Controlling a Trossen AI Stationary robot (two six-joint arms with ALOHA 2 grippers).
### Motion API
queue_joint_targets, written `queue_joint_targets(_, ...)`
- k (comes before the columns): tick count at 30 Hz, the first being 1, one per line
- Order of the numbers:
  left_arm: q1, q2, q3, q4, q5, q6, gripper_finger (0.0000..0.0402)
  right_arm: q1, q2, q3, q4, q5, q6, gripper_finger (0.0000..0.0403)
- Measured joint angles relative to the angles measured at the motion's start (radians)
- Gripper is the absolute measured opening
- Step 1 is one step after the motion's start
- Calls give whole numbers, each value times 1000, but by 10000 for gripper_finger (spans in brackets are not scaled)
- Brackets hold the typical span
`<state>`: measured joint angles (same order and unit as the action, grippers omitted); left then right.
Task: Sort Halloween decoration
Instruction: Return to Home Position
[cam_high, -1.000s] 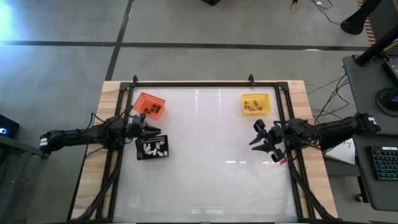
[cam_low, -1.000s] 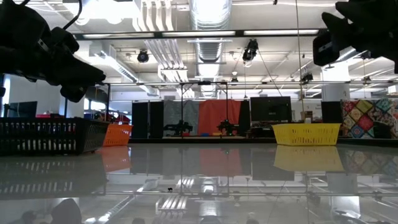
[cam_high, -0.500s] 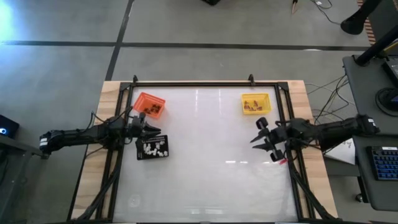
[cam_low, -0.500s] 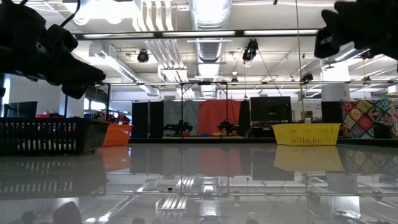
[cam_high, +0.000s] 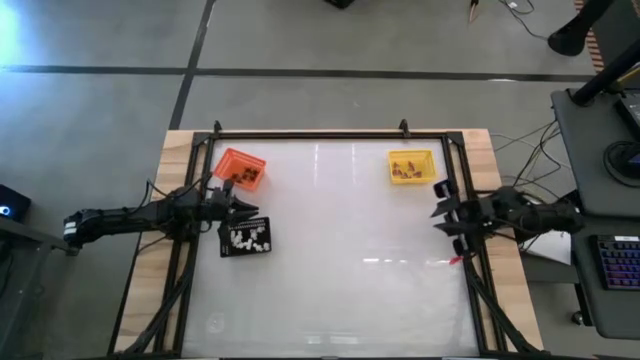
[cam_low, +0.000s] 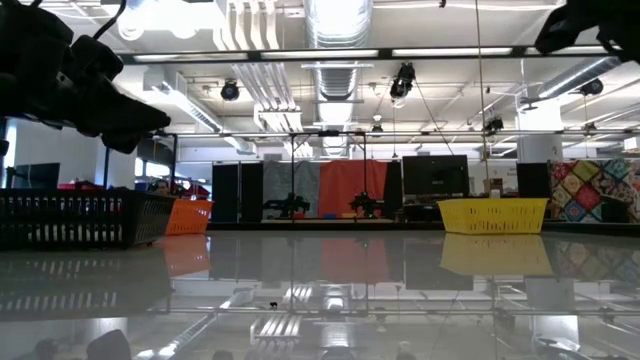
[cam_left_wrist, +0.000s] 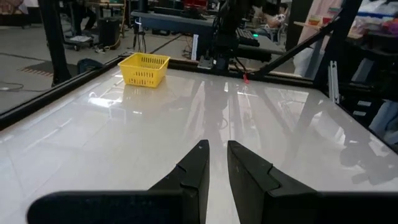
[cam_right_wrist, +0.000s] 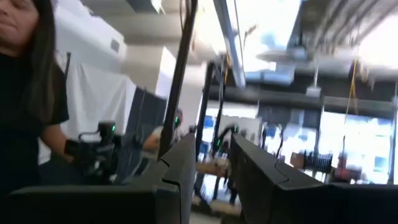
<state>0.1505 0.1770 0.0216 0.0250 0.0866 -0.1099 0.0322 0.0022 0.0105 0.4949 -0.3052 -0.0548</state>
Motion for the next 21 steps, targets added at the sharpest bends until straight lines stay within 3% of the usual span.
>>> queue_joint_targets(5,0,-1,0,-1,-2,45,40,0,-1,7,16,0,-22,91)
queue_joint_targets(14,0,2,1,-24,-3,130,40,-2,-2,5,-293,54,192,91)
queue_joint_targets(21,0,2,2,-25,-3,165,40,-2,-2,5,-446,72,212,91)
